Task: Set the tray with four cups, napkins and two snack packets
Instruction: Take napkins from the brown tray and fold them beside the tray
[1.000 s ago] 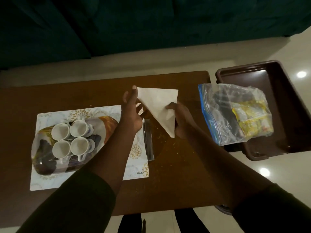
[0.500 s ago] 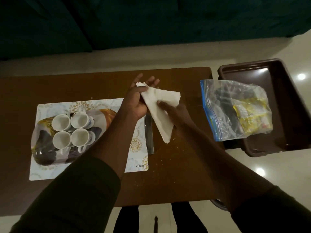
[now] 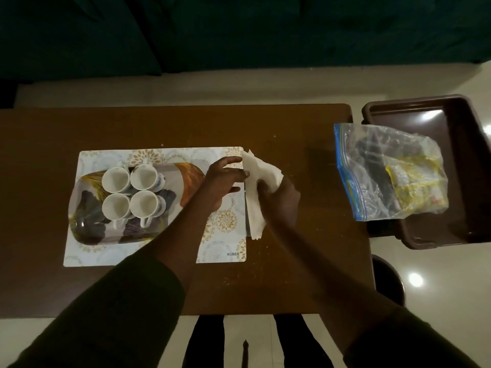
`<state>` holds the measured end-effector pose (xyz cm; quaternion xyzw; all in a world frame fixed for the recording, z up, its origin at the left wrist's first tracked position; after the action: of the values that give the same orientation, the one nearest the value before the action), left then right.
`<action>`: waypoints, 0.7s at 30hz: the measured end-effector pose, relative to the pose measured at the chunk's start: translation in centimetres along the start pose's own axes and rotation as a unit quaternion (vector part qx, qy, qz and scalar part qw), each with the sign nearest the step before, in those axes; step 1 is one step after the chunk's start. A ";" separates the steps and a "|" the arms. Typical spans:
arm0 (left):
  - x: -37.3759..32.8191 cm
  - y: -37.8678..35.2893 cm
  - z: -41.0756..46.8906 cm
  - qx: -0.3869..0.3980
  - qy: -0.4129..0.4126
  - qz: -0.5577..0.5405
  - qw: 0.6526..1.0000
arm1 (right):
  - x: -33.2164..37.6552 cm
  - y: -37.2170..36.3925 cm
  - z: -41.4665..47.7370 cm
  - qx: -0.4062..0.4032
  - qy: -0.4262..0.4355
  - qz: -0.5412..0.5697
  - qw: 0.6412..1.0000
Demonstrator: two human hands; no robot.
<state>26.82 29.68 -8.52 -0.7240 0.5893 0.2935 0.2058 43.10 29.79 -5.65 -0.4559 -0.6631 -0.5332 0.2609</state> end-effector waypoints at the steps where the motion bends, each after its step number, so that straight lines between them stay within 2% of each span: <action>1: 0.2 0.1 0.0 0.000 -0.002 0.015 1.000 | 0.0 -0.3 -0.3 -0.004 0.010 -0.012 1.000; 6: 0.9 0.1 -0.1 0.016 -0.029 0.077 0.996 | 0.8 -0.7 -0.9 -0.034 0.049 -0.049 0.997; 13: 0.9 0.1 0.4 0.005 -0.070 0.123 0.990 | 1.5 -1.0 -1.5 -0.022 0.062 -0.088 0.994; 21: 1.4 -0.6 0.7 0.065 -0.066 0.123 0.988 | 1.6 -0.3 -1.5 -0.008 0.079 -0.060 0.995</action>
<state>27.51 29.20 -9.99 -0.6100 0.6771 0.3249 0.2528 41.90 28.89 -4.04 -0.3740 -0.6624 -0.5874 0.2762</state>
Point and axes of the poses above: each hand's wrist, its own z-axis towards the middle knuckle, its own y-axis out of the back of the hand, x = y × z, the point moved 8 cm from there along z, towards the middle knuckle, and after that the axes turned 4 degrees about y, right-handed, at the moved point
